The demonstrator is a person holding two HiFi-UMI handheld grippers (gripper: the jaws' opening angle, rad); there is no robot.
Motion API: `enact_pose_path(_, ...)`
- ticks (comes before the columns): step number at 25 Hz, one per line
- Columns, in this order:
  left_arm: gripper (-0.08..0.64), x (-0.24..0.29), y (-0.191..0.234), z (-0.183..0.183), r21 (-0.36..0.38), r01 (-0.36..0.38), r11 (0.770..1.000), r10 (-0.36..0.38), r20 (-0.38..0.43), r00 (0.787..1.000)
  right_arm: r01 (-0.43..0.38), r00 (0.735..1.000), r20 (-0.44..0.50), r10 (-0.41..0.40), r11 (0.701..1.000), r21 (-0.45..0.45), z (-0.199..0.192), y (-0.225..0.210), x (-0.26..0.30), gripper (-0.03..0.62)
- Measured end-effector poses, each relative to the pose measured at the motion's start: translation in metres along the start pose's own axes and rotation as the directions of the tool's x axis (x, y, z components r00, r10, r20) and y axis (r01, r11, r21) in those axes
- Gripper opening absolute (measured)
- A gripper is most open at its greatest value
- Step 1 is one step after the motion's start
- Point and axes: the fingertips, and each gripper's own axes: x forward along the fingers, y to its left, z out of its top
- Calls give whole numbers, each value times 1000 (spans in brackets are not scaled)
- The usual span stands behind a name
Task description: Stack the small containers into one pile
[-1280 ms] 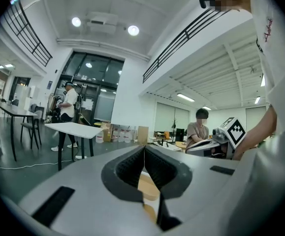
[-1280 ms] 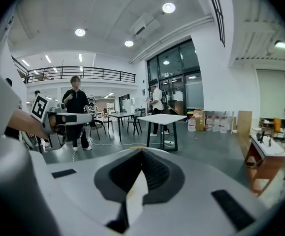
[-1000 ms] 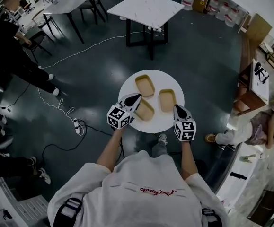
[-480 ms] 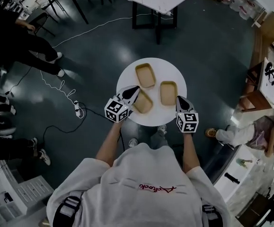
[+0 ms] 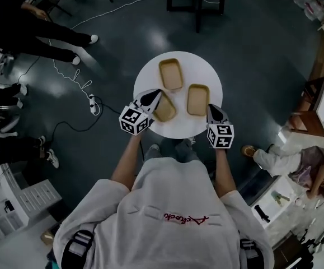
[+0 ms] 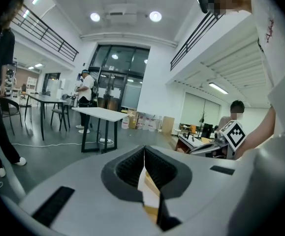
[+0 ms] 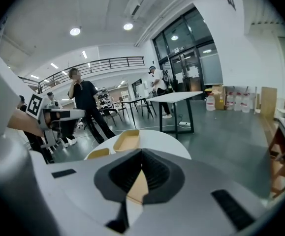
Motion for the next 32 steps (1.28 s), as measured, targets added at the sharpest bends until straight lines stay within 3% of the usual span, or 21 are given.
enact_pose_path(10, 11, 7, 12, -40, -52, -45, 998, 42, -55, 998, -19, 991, -130, 29, 997, 76, -47, -14, 32, 25)
enact_pose_path(13, 11, 6, 17, -49, -71, -42, 997, 38, -68, 997, -6, 983, -179, 27, 993, 117, -65, -13, 40, 115)
enact_pose_path(15, 11, 5, 21, -55, -80, -38, 996, 31, -77, 997, 18, 978, -208, 10, 991, 135, -76, -15, 46, 132)
enact_pose_path(23, 11, 3, 34, -69, -108, -39, 993, 29, -91, 995, 131, 952, -298, -69, 972, 193, -108, -35, 67, 123)
enact_pose_path(32, 11, -9, 46, -82, -133, -45, 990, 33, -91, 995, 133, 948, -307, -81, 979, 153, -112, -26, 76, 35)
